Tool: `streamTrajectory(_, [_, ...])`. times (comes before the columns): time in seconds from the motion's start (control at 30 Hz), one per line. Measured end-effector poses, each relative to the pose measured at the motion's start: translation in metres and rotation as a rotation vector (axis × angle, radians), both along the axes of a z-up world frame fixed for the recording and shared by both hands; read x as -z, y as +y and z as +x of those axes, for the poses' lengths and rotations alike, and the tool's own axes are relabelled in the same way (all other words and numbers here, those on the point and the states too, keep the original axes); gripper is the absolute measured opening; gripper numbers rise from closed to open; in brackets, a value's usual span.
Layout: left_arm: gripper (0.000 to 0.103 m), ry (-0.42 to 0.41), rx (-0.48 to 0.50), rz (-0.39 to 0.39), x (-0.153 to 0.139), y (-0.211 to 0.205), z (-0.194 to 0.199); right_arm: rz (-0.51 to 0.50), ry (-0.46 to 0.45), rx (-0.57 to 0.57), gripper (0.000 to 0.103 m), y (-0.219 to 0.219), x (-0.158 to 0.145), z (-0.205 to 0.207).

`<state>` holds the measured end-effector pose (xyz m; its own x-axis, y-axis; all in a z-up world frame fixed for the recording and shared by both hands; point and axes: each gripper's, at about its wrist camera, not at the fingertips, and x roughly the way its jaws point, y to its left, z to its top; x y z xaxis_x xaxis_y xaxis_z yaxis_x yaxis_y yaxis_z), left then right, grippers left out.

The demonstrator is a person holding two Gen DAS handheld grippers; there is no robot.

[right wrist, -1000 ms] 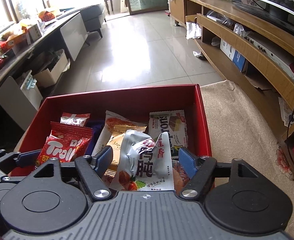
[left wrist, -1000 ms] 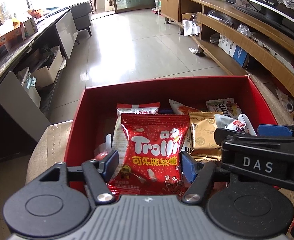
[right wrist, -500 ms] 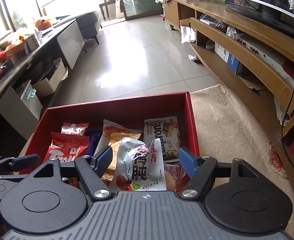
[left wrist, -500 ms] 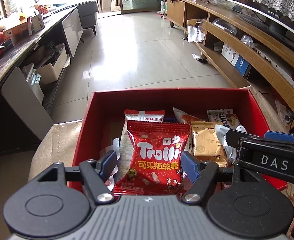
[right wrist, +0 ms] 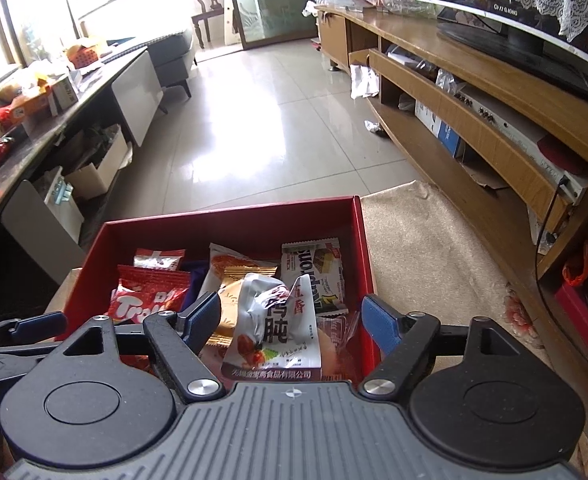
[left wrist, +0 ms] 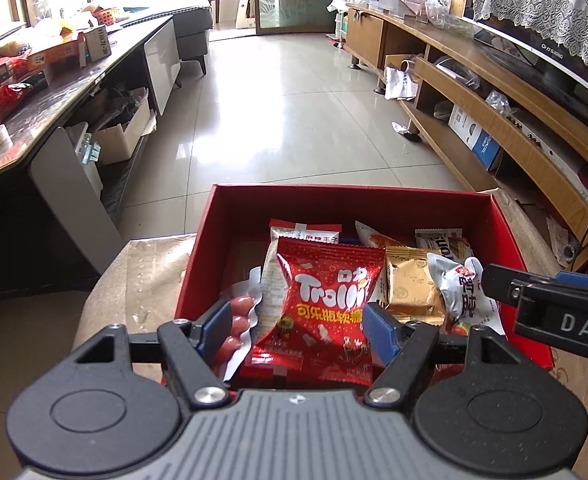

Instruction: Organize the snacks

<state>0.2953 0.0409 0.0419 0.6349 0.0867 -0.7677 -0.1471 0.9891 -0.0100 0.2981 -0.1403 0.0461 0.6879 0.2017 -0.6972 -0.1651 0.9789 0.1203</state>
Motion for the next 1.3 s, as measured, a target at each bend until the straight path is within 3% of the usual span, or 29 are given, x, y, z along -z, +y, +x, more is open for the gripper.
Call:
streamTrajectory(0.3, [0.068, -0.012, 0.003, -0.004, -0.007, 0.0, -0.029, -0.035, -0.018, -0.004, 0.085, -0.002, -0.009, -0.032])
streamTrajectory(0.6, [0.076, -0.001, 0.025, -0.025, -0.007, -0.004, -0.065, -0.03, -0.01, 0.003, 0.086, -0.008, -0.007, -0.068])
streamTrajectory(1.3, [0.083, 0.038, 0.025, -0.062, 0.008, -0.011, -0.151, -0.048, 0.058, 0.032, 0.087, -0.02, 0.02, -0.149])
